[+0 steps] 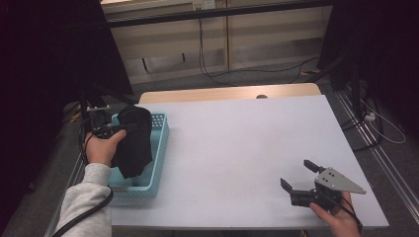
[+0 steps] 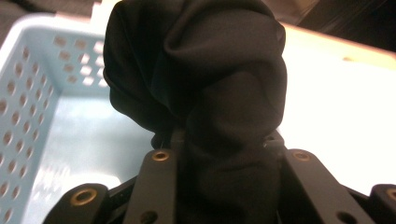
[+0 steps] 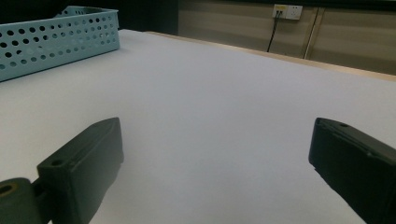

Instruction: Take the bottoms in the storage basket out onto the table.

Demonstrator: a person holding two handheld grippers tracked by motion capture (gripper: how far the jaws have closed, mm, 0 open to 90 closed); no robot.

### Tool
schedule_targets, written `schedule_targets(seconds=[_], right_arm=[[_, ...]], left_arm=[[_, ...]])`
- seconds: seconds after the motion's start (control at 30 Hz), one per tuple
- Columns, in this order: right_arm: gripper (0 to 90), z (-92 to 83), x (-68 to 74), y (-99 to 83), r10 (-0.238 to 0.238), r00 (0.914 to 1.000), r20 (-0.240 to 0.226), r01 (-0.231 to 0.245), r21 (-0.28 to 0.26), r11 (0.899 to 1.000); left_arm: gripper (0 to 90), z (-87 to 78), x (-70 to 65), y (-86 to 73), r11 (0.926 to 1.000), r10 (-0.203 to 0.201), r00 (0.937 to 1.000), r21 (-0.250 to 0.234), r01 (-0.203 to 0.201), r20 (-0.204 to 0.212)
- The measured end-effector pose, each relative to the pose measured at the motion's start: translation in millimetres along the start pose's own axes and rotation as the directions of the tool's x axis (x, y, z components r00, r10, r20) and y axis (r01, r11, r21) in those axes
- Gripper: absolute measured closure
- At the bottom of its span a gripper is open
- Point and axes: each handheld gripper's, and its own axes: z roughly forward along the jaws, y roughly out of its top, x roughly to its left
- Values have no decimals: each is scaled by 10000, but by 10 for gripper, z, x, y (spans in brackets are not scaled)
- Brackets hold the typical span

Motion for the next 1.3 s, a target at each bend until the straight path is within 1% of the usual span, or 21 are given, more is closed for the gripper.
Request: schedule_targets(seconds=[0.07, 0.1, 0.13, 0.17, 0.23, 0.33, 0.43, 0.5, 0.53, 0.63, 0.77, 0.8, 0.83, 0.87, 0.9, 0.93, 0.97, 1.0, 1.07, 1.17, 1.3], right_arm=[[24, 1, 2, -1, -15, 10000, -6, 15, 15, 10000], [23, 1, 2, -1, -21, 10000, -8, 21, 17, 10000], [23, 2, 2, 0, -20, 10000, -3, 20, 12, 10000], [23, 1, 2, 1, -23, 10000, -3, 23, 11, 10000], [23, 0, 2, 1, -25, 10000, -7, 25, 9, 10000], [24, 1, 4, 0, -24, 10000, -13, 24, 9, 10000], [23, 0, 4, 1, -36, 10000, -21, 36, 4, 10000], [23, 0, 3, 1, -20, 10000, -15, 20, 13, 10000], [24, 0, 3, 0, -18, 10000, -25, 18, 17, 10000], [23, 0, 6, 2, -46, 10000, -27, 46, 3, 10000], [23, -1, 4, 1, -41, 10000, -15, 41, 10, 10000], [24, -3, 3, 1, -28, 10000, -6, 28, 12, 10000], [23, -3, 2, 1, -27, 10000, -2, 27, 17, 10000], [24, -4, -1, 0, -14, 10000, -6, 14, 9, 10000], [23, -4, -1, 1, -10, 10000, -5, 10, 5, 10000], [24, -4, -2, 2, -32, 10000, -2, 32, 7, 10000], [23, -4, -2, 2, -32, 10000, -6, 32, 0, 10000], [23, -2, -2, 2, -32, 10000, -14, 32, 2, 10000], [24, 0, -3, 2, -46, 10000, -5, 46, 3, 10000], [23, -1, -3, 3, -43, 10000, 11, 43, 2, 10000], [23, -2, -6, 4, -46, 10000, 23, 47, -7, 10000]], left_arm=[[682, -35, -68, 53, 9999, 81, 9997, -131, -78, 235], [682, -35, -68, 53, 9999, 81, 9997, -131, -78, 235], [682, -62, -144, 97, 9994, 229, 9988, -284, -216, 440], [682, -70, -185, 115, 9989, 305, 9980, -364, -286, 546], [681, -90, -290, 146, 9975, 512, 9952, -536, -468, 839], [681, -99, -427, 164, 9949, 774, 9902, -736, -692, 1160], [681, -110, -590, 176, 9906, 1153, 9822, -905, -1026, 1485], [680, -110, -705, 181, 9870, 1397, 9752, -1033, -1232, 1719], [680, -107, -743, 180, 9862, 1451, 9731, -1060, -1275, 1789], [679, -91, -883, 165, 9808, 1764, 9634, -1182, -1548, 2017], [678, -21, -1043, 108, 9745, 2086, 9513, -1306, -1825, 2269], [677, -5, -1068, 94, 9732, 2157, 9491, -1297, -1898, 2296], [676, 24, -1109, 70, 9703, 2315, 9447, -1251, -2070, 2323], [676, 41, -1133, 54, 9688, 2391, 9425, -1222, -2155, 2333], [676, 41, -1133, 54, 9688, 2391, 9425, -1222, -2155, 2333], [676, 82, -1196, 10, 9665, 2505, 9366, -1185, -2275, 2449], [675, 108, -1230, -16, 9650, 2574, 9328, -1173, -2346, 2523], [675, 123, -1253, -33, 9649, 2581, 9314, -1163, -2354, 2566], [674, 166, -1304, -81, 9630, 2662, 9263, -1154, -2436, 2665], [673, 238, -1376, -159, 9577, 2860, 9180, -1137, -2644, 2749], [672, 343, -1452, -258, 9548, 2972, 9105, -988, -2805, 2876]])
